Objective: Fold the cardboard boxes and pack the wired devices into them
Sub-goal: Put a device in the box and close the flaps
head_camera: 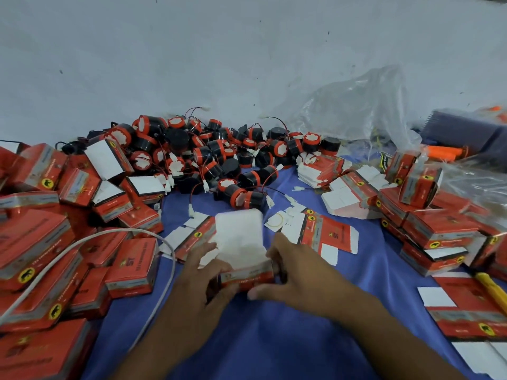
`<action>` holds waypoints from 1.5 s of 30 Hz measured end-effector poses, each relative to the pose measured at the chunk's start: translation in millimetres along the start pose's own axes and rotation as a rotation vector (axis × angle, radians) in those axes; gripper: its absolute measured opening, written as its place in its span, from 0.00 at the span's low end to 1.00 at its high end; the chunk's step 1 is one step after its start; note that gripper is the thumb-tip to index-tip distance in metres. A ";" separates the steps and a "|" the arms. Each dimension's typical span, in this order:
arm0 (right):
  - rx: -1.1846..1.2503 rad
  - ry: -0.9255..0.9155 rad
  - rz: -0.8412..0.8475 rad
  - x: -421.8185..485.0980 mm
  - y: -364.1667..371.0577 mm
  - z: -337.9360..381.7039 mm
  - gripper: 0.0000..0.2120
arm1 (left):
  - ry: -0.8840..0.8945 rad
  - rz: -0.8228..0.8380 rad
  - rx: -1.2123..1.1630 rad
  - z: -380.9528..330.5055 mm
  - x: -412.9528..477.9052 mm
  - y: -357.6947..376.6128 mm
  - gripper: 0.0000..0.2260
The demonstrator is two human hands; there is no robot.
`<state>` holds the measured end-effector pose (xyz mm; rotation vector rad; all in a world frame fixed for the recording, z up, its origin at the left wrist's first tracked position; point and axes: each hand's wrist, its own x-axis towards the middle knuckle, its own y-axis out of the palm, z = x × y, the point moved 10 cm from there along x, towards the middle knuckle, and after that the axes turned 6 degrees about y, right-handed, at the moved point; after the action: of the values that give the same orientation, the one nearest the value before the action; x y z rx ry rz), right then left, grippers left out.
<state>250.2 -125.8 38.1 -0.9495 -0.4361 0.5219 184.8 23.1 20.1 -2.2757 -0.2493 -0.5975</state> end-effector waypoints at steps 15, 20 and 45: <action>-0.119 0.410 -0.134 167.6 10.0 -59.4 0.29 | -0.161 -0.050 -0.020 19.5 -0.8 -12.5 0.28; 0.199 0.444 -0.355 145.2 -28.2 -72.2 0.12 | -0.142 -0.062 -0.040 22.8 -2.1 -12.9 0.27; 0.062 -0.162 -0.164 0.0 -12.6 32.5 0.24 | -0.101 0.088 -0.129 7.1 1.7 -1.3 0.15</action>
<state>234.7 -110.8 65.5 -0.8068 -0.6346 0.4625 188.3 29.1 17.5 -2.4316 -0.1630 -0.4659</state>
